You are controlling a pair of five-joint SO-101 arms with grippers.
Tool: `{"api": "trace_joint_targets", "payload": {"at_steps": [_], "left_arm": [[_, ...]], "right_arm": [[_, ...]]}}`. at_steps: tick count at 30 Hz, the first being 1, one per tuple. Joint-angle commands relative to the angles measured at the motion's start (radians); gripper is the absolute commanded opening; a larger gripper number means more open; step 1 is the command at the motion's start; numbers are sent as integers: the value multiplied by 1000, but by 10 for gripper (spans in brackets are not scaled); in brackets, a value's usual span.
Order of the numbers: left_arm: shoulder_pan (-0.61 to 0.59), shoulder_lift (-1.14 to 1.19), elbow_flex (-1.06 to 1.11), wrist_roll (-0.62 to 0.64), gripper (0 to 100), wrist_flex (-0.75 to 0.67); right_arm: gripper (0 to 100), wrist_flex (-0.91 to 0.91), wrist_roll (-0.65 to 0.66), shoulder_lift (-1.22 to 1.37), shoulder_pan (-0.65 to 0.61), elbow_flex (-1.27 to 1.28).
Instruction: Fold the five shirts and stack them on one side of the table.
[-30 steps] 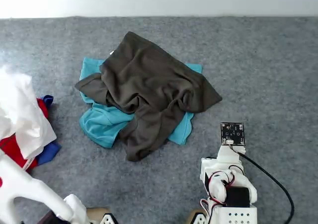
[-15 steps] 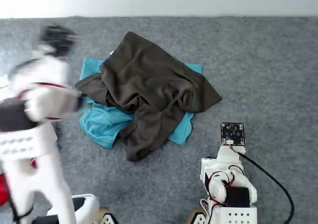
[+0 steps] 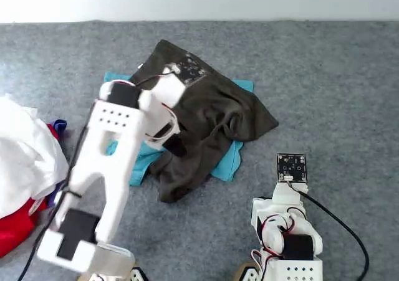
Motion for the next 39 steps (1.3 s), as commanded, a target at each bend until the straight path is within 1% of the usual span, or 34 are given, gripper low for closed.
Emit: {"api": "trace_joint_targets", "payload": {"at_steps": [1, 5, 7, 9, 12, 13, 14, 16, 18, 20, 22, 27, 31, 35, 39], "left_arm": [[11, 63, -8, 35, 348, -89], [8, 155, -8, 133, 344, -201], [6, 183, -8, 180, 318, -239], [6, 195, -8, 180, 237, -255], [11, 173, -8, 153, 26, -250], [11, 161, -8, 153, 4, -250], [5, 143, -7, 153, 26, -242], [-2, 91, -8, 153, 9, -229], [-23, 14, -8, 153, 12, -230], [-60, -80, -8, 153, 12, -239], [-100, -169, -24, 155, 13, -278], [-252, -353, -108, 155, 14, -353], [-416, -427, -219, 150, 29, -359], [-624, -448, -337, 153, 30, -381], [-835, -446, -378, 155, 31, -471]], "right_arm": [[10, 7, -11, -7, -1, 14], [10, 7, -11, -7, -1, 14], [10, 7, -11, -7, -1, 14], [10, 7, -11, -7, -1, 14], [10, 7, -11, -7, -1, 14], [10, 7, -11, -7, -1, 14], [10, 7, -11, -7, -1, 14], [10, 7, -11, -7, -1, 14], [10, 7, -11, -7, -1, 14], [10, 7, -11, -7, -1, 14], [10, 7, -11, -7, -1, 14], [10, 7, -11, -7, -1, 14], [10, 7, -11, -7, -1, 14], [10, 7, -11, -7, -1, 14], [10, 7, -11, -7, -1, 14]]}}
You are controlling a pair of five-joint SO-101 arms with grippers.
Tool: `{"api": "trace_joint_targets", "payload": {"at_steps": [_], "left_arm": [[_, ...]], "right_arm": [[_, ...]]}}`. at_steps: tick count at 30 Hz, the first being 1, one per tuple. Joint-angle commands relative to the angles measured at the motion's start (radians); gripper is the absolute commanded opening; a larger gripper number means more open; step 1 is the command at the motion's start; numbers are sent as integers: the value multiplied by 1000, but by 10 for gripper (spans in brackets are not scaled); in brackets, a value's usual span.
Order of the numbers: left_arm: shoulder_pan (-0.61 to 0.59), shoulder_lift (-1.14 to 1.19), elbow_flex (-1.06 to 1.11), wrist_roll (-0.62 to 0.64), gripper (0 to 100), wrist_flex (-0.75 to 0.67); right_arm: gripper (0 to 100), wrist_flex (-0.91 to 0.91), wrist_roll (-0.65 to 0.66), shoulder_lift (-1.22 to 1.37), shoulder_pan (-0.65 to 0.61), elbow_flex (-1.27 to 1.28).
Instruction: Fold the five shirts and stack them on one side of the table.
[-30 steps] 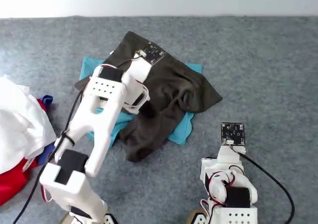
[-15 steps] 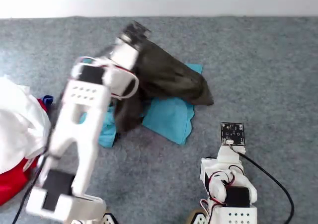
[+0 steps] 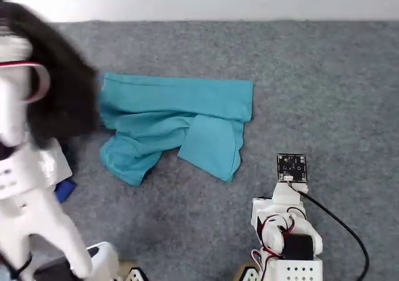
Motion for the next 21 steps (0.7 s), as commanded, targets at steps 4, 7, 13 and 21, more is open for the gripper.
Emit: {"api": "trace_joint_targets", "payload": {"at_steps": [4, 7, 13, 21], "left_arm": [[-262, -35, 13, -12, 32, -135], [-295, -37, 125, -52, 32, -146], [-410, -38, 245, -92, 35, -143], [-621, -38, 555, -232, 73, -173]], "right_arm": [[10, 7, -11, -7, -1, 14], [10, 7, -11, -7, -1, 14], [10, 7, -11, -7, -1, 14], [10, 7, -11, -7, -1, 14]]}}
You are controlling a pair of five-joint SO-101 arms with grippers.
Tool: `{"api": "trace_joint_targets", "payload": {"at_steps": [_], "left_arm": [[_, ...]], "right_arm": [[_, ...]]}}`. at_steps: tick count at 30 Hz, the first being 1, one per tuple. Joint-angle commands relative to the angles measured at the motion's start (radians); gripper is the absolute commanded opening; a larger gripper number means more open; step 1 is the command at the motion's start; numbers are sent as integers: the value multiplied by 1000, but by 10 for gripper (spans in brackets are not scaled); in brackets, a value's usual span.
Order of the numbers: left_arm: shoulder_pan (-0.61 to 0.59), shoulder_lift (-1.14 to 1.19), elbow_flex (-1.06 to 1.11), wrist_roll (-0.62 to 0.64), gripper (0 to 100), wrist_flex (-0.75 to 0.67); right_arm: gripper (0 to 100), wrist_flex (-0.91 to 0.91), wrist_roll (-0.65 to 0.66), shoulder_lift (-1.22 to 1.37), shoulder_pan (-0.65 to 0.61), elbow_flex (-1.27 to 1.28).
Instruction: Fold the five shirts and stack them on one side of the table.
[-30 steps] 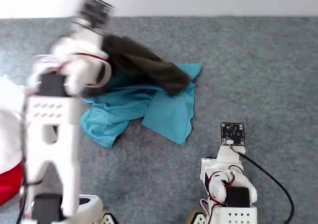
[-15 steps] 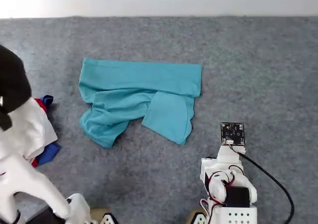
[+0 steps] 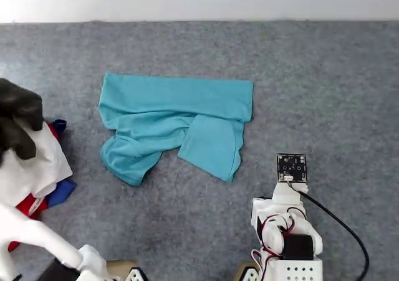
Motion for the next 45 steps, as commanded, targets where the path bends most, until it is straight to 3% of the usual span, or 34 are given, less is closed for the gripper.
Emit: {"api": "trace_joint_targets", "payload": {"at_steps": [1, 5, 10, 17, 21, 25, 32, 36, 41, 45], "left_arm": [[-83, -35, 122, -75, 73, -49], [-141, -57, 108, -112, 94, -3], [-120, -147, 35, -143, 242, 129], [-40, -377, 25, -141, 251, 324], [133, -509, 33, -140, 250, 511], [414, -539, 111, -100, 250, 651], [806, -362, 298, 98, 250, 651], [962, -173, 306, 157, 250, 566], [1091, 114, 298, 158, 250, 436], [1065, 318, 219, 158, 250, 414]], "right_arm": [[10, 7, -11, -7, -1, 14], [10, 7, -11, -7, -1, 14], [10, 7, -11, -7, -1, 14], [10, 7, -11, -7, -1, 14], [10, 7, -11, -7, -1, 14], [10, 7, -11, -7, -1, 14], [10, 7, -11, -7, -1, 14], [10, 7, -11, -7, -1, 14], [10, 7, -11, -7, -1, 14], [10, 7, -11, -7, -1, 14]]}}
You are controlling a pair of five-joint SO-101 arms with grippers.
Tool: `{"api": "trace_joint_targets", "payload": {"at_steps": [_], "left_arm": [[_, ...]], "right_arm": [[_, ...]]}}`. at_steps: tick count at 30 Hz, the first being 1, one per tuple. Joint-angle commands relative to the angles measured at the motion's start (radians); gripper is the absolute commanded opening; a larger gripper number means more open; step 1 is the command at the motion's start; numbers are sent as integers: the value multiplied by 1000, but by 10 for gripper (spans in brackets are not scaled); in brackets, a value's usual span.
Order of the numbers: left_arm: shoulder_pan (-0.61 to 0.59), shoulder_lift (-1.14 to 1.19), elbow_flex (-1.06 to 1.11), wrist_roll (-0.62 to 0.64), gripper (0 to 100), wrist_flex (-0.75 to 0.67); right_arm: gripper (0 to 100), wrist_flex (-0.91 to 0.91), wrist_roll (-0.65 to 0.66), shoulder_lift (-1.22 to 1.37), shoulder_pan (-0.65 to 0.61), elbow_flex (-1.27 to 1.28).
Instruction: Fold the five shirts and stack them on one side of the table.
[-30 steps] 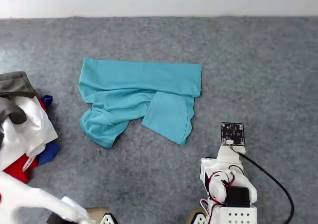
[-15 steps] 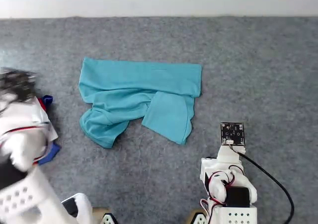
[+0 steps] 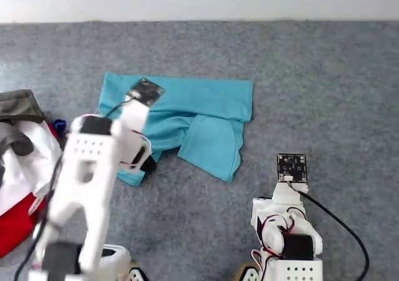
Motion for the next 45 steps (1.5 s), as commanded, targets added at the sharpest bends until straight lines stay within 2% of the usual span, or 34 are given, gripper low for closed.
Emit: {"api": "trace_joint_targets", "payload": {"at_steps": [1, 8, 12, 14, 15, 18, 23, 27, 32, 36, 45], "left_arm": [[-25, 157, -97, 9, 250, -18], [-43, 365, -173, 3, 237, -18], [-15, 417, -174, -2, 111, -18], [9, 431, -173, -35, 22, -18], [28, 427, -170, -60, 8, -3], [98, 413, -213, -100, 13, 126], [175, 282, -420, 6, 13, 273], [296, 178, -601, 25, 13, 358], [489, 143, -762, 28, 13, 368], [612, 144, -809, 29, 14, 341], [667, 143, -812, 29, 15, 244]], "right_arm": [[10, 7, -11, -7, -1, 14], [10, 7, -11, -7, -1, 14], [10, 7, -11, -7, -1, 14], [10, 7, -11, -7, -1, 14], [10, 7, -11, -7, -1, 14], [10, 7, -11, -7, -1, 14], [10, 7, -11, -7, -1, 14], [10, 7, -11, -7, -1, 14], [10, 7, -11, -7, -1, 14], [10, 7, -11, -7, -1, 14], [10, 7, -11, -7, -1, 14]]}}
